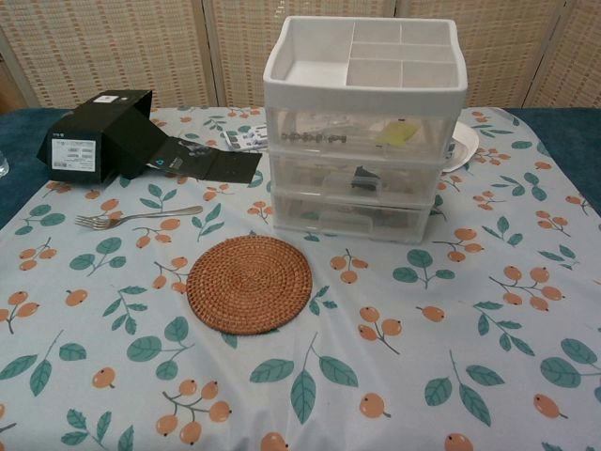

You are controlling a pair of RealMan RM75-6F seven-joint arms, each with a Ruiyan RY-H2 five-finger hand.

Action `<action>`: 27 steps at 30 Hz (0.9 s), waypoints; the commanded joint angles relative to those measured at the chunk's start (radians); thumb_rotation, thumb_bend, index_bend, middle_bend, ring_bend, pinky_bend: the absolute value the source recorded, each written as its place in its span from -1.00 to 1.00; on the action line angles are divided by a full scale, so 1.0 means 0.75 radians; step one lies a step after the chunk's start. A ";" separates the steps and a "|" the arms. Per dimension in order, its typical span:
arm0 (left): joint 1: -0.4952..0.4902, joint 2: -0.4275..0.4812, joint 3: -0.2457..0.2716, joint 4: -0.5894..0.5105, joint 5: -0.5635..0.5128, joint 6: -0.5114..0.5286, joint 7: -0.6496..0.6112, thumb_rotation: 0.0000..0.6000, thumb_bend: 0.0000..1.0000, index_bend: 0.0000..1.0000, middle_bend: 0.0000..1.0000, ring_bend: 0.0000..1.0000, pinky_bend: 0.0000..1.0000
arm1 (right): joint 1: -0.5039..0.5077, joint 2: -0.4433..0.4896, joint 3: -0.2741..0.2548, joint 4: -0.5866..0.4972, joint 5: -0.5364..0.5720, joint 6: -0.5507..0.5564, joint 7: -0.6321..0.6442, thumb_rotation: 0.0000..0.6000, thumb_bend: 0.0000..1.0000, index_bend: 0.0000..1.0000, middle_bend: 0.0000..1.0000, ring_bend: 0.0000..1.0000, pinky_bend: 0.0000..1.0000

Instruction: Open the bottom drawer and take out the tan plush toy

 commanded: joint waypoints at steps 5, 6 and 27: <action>0.003 -0.001 -0.002 0.016 0.014 0.013 -0.017 1.00 -0.50 -0.61 -0.71 -0.70 -0.78 | 0.009 0.013 -0.015 -0.024 0.004 -0.028 -0.006 1.00 0.10 -1.00 -0.37 -0.50 -0.27; 0.004 -0.002 -0.002 0.018 0.014 0.015 -0.020 1.00 -0.50 -0.61 -0.71 -0.70 -0.78 | 0.013 0.018 -0.019 -0.033 0.003 -0.036 -0.002 1.00 0.10 -1.00 -0.36 -0.50 -0.27; 0.039 0.015 0.011 0.045 0.010 0.040 -0.069 1.00 -0.50 -0.61 -0.71 -0.70 -0.78 | 0.437 0.076 0.066 -0.371 0.355 -0.829 0.947 1.00 0.11 -1.00 0.25 0.63 1.00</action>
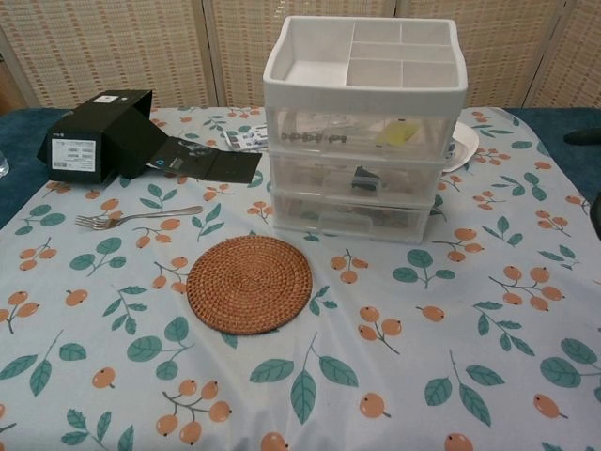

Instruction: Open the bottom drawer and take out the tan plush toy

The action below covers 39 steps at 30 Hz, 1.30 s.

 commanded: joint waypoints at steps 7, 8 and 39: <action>0.005 0.011 0.000 0.001 0.002 0.002 -0.011 1.00 -0.50 -0.61 -0.71 -0.70 -0.78 | 0.264 -0.136 0.181 -0.010 0.304 -0.464 0.541 1.00 0.22 -1.00 0.37 0.78 1.00; 0.005 0.012 0.000 0.001 0.002 0.001 -0.010 1.00 -0.50 -0.61 -0.71 -0.70 -0.78 | 0.279 -0.153 0.194 0.006 0.315 -0.485 0.560 1.00 0.23 -1.00 0.37 0.79 1.00; 0.011 -0.001 0.001 0.051 -0.027 -0.036 -0.044 1.00 -0.50 -0.61 -0.71 -0.70 -0.78 | 0.671 -0.596 0.337 0.523 1.118 -0.811 0.254 1.00 0.25 -1.00 0.36 0.81 1.00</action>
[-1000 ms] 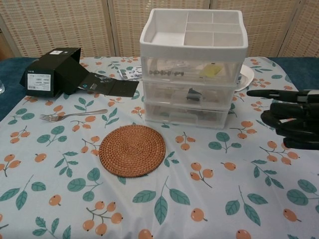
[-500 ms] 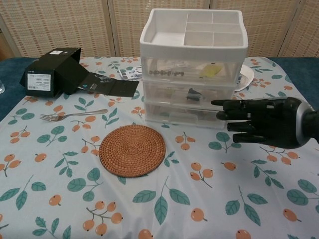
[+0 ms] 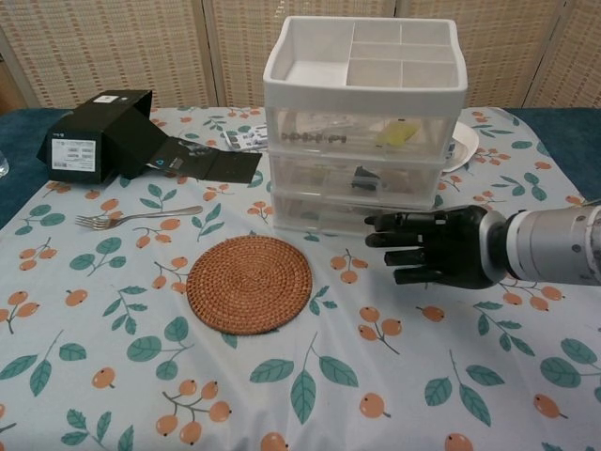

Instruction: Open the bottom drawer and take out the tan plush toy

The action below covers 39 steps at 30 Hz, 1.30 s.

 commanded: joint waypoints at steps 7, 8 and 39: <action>0.006 0.006 -0.002 0.005 -0.007 0.002 -0.009 1.00 -0.50 -0.61 -0.71 -0.70 -0.78 | 0.088 -0.074 0.031 0.073 0.150 -0.062 -0.088 1.00 0.25 -1.00 0.35 0.81 1.00; 0.007 0.006 -0.001 0.006 -0.008 0.002 -0.009 1.00 -0.50 -0.61 -0.71 -0.70 -0.78 | 0.097 -0.081 0.036 0.082 0.168 -0.067 -0.095 1.00 0.25 -1.00 0.35 0.81 1.00; 0.011 0.024 -0.002 -0.001 -0.013 -0.005 -0.015 1.00 -0.50 -0.61 -0.71 -0.70 -0.78 | 0.225 -0.192 0.045 0.222 0.395 -0.055 -0.338 1.00 0.25 -1.00 0.32 0.81 1.00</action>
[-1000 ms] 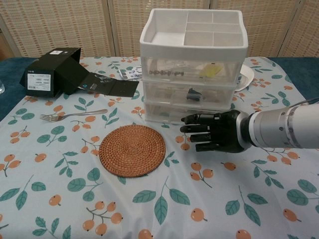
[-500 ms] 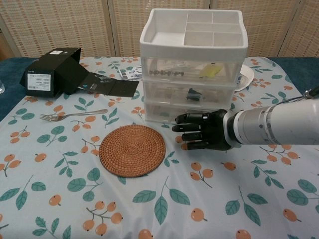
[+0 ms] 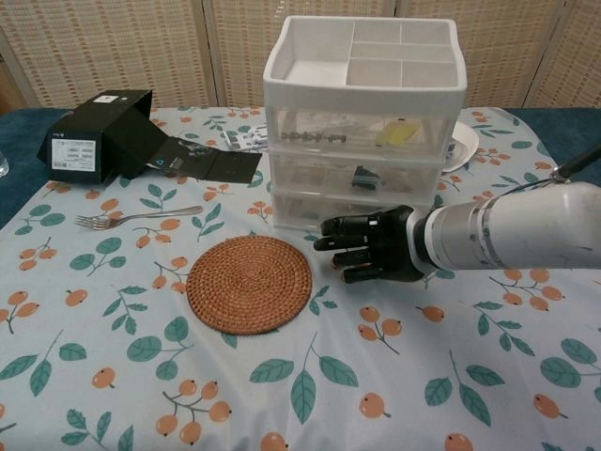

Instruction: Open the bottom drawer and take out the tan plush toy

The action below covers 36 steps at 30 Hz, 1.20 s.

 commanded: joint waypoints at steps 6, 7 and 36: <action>0.002 0.000 0.000 0.003 -0.001 0.001 -0.004 1.00 -0.50 -0.61 -0.71 -0.70 -0.78 | 0.011 -0.013 -0.006 0.010 0.025 0.013 -0.044 1.00 0.25 -1.00 0.31 0.81 1.00; 0.002 0.000 0.000 0.004 -0.001 0.000 -0.004 1.00 -0.50 -0.61 -0.71 -0.70 -0.78 | 0.010 -0.014 -0.006 0.007 0.028 0.022 -0.049 1.00 0.25 -1.00 0.31 0.81 1.00; 0.006 0.002 0.002 0.002 -0.009 -0.008 0.003 1.00 -0.50 -0.61 -0.71 -0.70 -0.78 | 0.038 -0.054 0.006 0.038 0.097 0.040 -0.186 1.00 0.25 -1.00 0.29 0.81 1.00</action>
